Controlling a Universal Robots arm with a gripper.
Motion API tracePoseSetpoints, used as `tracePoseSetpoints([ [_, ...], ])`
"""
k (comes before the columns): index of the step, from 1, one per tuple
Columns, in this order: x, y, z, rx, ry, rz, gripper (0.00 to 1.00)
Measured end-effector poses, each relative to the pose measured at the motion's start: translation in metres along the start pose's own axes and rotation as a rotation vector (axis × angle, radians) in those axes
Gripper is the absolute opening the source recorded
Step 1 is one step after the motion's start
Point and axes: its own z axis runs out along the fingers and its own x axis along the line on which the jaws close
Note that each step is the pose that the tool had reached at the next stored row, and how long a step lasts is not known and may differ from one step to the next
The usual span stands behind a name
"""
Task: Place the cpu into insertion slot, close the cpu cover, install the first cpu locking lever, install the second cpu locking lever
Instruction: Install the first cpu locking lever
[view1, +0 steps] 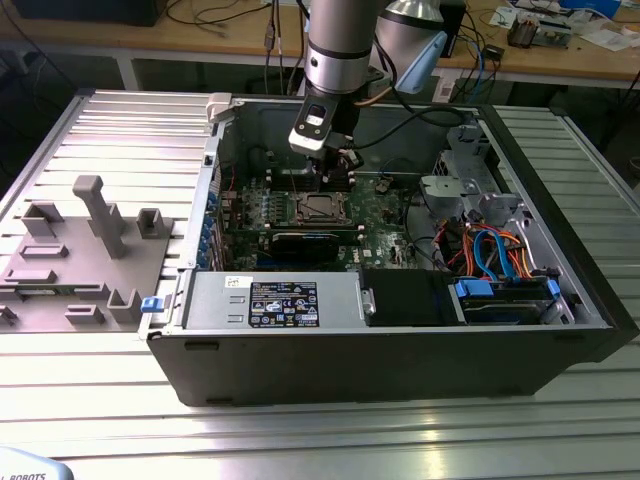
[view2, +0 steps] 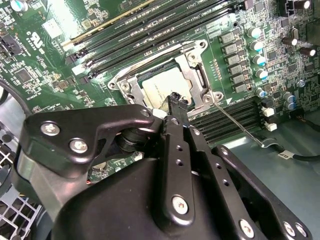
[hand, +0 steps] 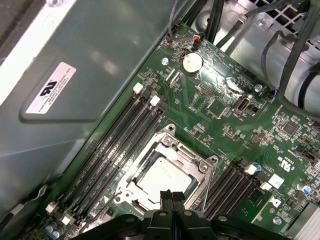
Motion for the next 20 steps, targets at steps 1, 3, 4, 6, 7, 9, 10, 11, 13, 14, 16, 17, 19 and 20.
tracePoseSetpoints([
  [1,0.0000,0.0000,0.0000,0.0001,0.0000,-0.001,0.11],
  [3,0.0000,0.0000,0.0000,0.0000,-0.0001,-0.005,0.11],
  [4,0.0000,0.0000,0.0000,0.0001,-0.0001,-0.006,0.11],
  [6,0.0000,0.0000,0.0000,0.0001,-0.0001,-0.007,0.11],
  [7,0.0000,0.0000,0.0000,0.0001,-0.0001,-0.008,0.11],
  [9,0.0000,0.0000,0.0000,0.0001,-0.0002,-0.010,0.11],
  [10,0.0000,0.0000,0.0000,0.0001,-0.0002,-0.011,0.11],
  [11,0.0000,0.0000,0.0000,0.0001,-0.0002,-0.012,0.11],
  [13,0.0000,0.0000,0.0000,0.0001,-0.0002,-0.014,0.11],
  [14,0.0000,0.0000,0.0000,0.0002,-0.0002,-0.015,0.11],
  [16,0.0000,0.0000,0.0000,0.0002,-0.0002,-0.016,0.11],
  [17,0.0000,0.0000,0.0000,0.0002,-0.0003,-0.018,0.11],
  [19,0.0000,0.0000,0.0000,0.0002,-0.0003,-0.020,0.11],
  [20,0.0000,0.0000,0.0000,0.0002,-0.0003,-0.020,0.11],
])
